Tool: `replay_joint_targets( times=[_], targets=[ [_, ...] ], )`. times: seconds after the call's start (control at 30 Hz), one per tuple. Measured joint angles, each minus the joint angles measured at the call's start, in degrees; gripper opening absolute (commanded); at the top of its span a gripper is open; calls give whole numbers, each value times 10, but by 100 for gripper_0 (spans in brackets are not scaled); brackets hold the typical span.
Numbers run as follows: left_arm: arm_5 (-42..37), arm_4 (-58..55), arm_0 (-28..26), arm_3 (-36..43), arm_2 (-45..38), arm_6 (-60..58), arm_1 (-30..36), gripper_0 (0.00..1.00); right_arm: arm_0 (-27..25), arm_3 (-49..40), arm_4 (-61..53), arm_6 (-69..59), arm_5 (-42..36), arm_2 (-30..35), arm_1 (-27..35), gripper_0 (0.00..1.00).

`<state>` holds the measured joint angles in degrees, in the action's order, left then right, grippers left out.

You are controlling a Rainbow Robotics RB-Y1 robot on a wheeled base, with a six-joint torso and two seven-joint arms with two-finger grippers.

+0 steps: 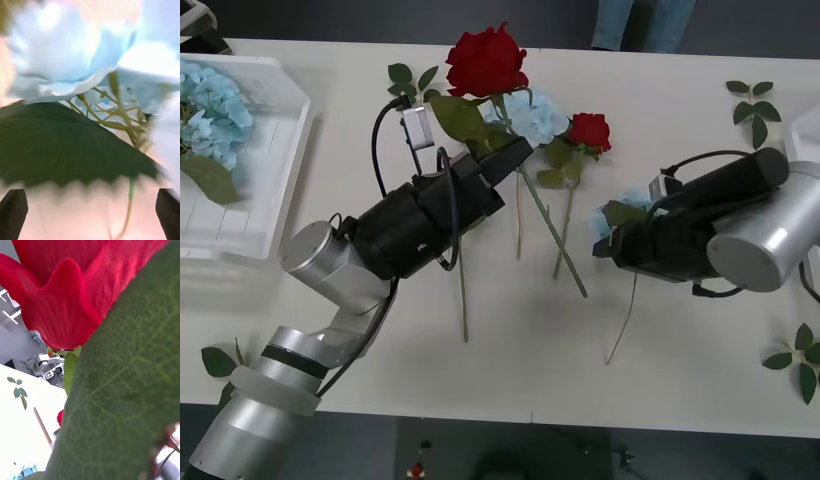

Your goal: Put the red flowers into the right box and the blue flowers into the left box

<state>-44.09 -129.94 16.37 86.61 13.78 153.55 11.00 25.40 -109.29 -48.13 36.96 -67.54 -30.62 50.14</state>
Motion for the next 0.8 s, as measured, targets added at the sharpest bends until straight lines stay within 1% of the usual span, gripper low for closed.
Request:
replay_joint_targets(
  times=[0.07, 0.13, 0.2, 0.3, 0.4, 0.47, 0.57, 0.63, 0.73, 0.8],
  targets=[
    [1, 0, 0, 0, 0, 0, 0, 0, -12, -32, -26, 8, 0, 25, 32, 100],
    [1, 0, 0, -1, 0, 0, 0, 0, -36, -59, -62, 57, 10, 63, 58, 100],
    [1, 0, 0, -1, 0, 0, 0, 0, -70, -78, -105, 167, 37, 111, 73, 100],
    [1, 0, 0, -1, 0, 0, 0, 0, -125, -88, -163, 361, 53, 187, 75, 100],
    [1, 0, 0, -1, 1, 0, 0, 0, -162, -88, -227, 491, 64, 235, 75, 100],
    [1, 0, 0, -1, 2, 0, 0, 0, -175, -86, -283, 512, 64, 248, 75, 100],
    [1, 0, 0, -1, 8, 0, 0, 0, -182, -59, -441, 532, 54, 254, 75, 100],
    [1, 0, 0, -1, 14, 0, 0, 0, -181, -30, -522, 604, 28, 255, 75, 100],
    [1, 0, 0, -1, 21, 0, 0, 0, -181, 5, -594, 741, -6, 255, 75, 100],
    [3, 0, 0, -1, 26, 0, 0, 0, -181, 17, -619, 768, -12, 255, 75, 100]
  ],
)
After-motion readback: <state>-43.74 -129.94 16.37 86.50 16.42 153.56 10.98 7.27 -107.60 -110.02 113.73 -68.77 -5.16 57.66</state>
